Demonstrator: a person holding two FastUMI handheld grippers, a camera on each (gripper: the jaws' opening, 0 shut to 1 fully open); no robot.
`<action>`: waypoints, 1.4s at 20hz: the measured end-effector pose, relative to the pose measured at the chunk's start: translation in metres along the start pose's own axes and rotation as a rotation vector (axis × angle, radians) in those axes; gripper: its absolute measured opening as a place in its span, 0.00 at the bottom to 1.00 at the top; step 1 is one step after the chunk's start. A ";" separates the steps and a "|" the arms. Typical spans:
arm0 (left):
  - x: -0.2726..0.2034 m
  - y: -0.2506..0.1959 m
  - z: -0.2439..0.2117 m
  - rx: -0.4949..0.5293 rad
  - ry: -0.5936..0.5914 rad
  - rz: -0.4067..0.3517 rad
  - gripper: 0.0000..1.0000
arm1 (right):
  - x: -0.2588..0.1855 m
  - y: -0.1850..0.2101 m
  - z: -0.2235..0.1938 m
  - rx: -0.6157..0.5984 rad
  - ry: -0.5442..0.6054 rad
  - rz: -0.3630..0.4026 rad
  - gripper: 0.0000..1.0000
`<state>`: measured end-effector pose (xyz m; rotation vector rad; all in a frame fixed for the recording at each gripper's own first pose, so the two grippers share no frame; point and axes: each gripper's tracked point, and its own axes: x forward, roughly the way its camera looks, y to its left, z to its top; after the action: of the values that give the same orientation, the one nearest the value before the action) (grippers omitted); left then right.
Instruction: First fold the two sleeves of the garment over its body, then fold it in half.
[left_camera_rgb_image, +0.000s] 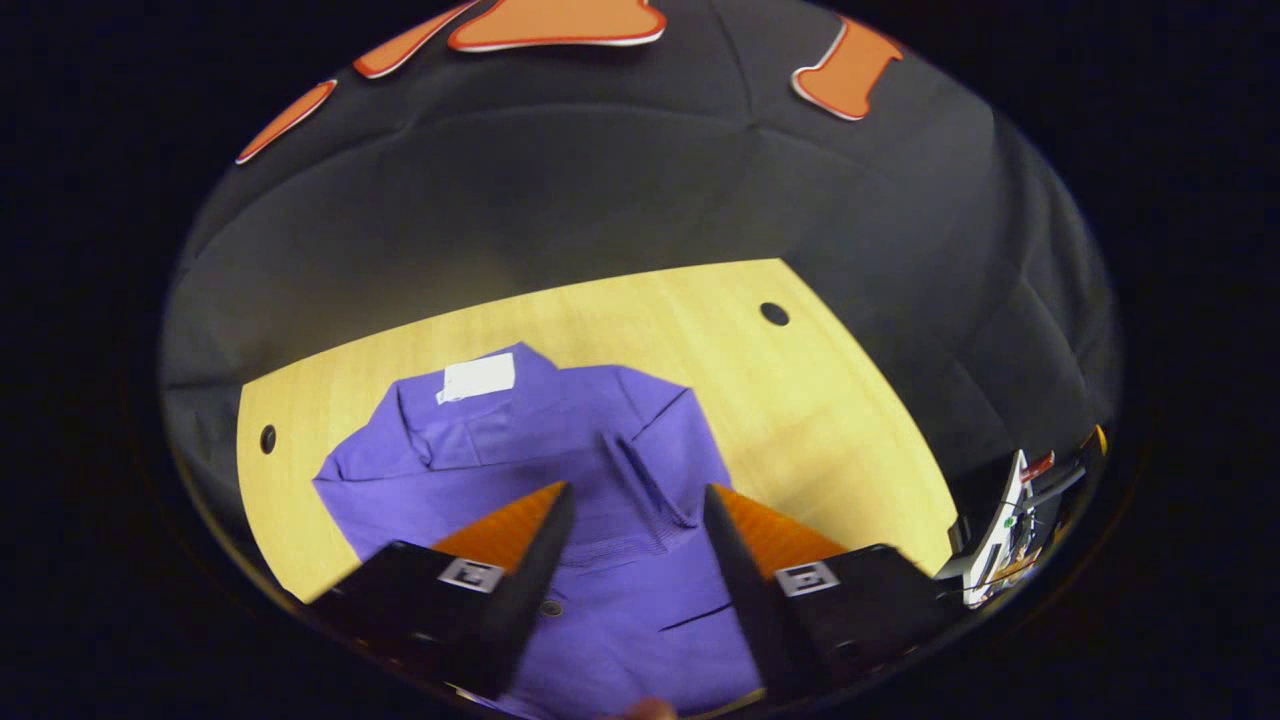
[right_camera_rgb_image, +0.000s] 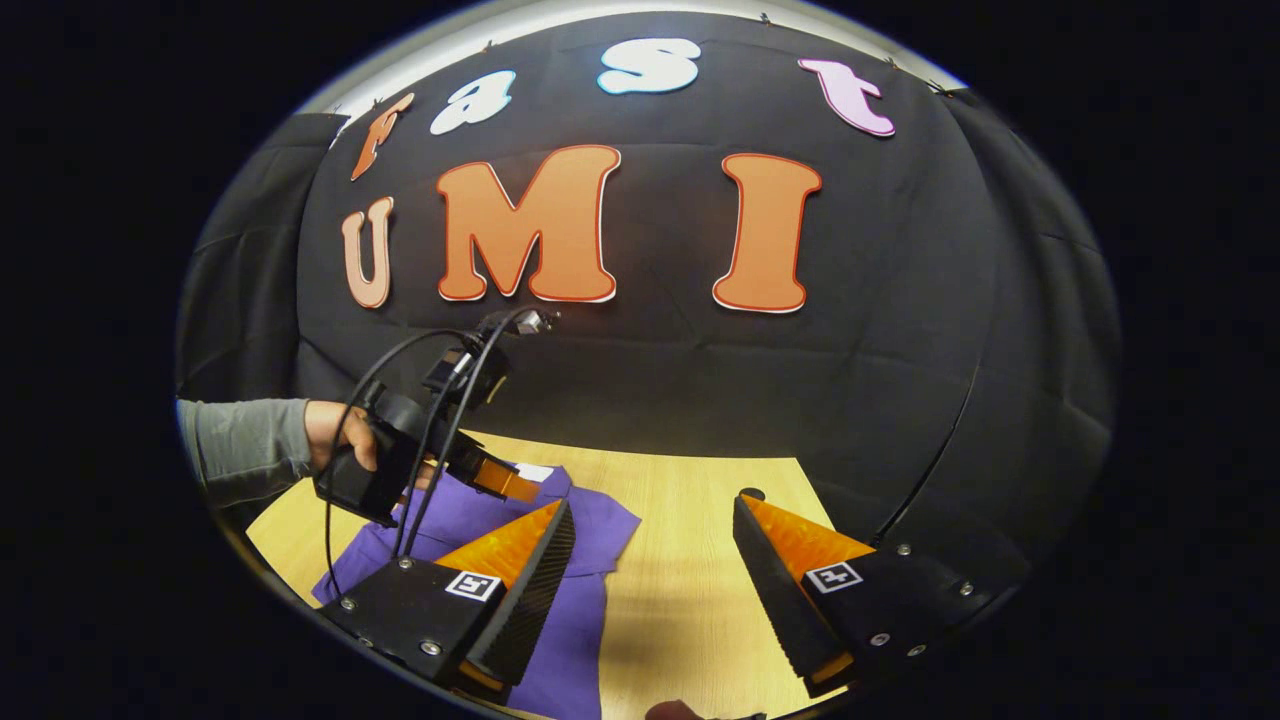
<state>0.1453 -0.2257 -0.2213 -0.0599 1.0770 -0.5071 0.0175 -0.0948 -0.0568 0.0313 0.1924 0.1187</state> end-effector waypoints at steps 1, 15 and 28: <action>-0.002 0.003 0.001 0.003 -0.015 0.006 1.00 | 0.000 0.001 -0.001 0.004 0.001 -0.001 0.95; -0.148 0.102 -0.016 -0.047 -0.436 0.262 1.00 | 0.019 0.055 0.006 -0.037 -0.079 0.029 0.95; -0.308 0.118 -0.076 -0.030 -0.913 0.431 0.99 | 0.007 0.096 0.005 -0.071 -0.203 0.044 0.95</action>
<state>0.0087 0.0239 -0.0376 -0.0732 0.1832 -0.0373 0.0139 0.0014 -0.0486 -0.0230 -0.0156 0.1656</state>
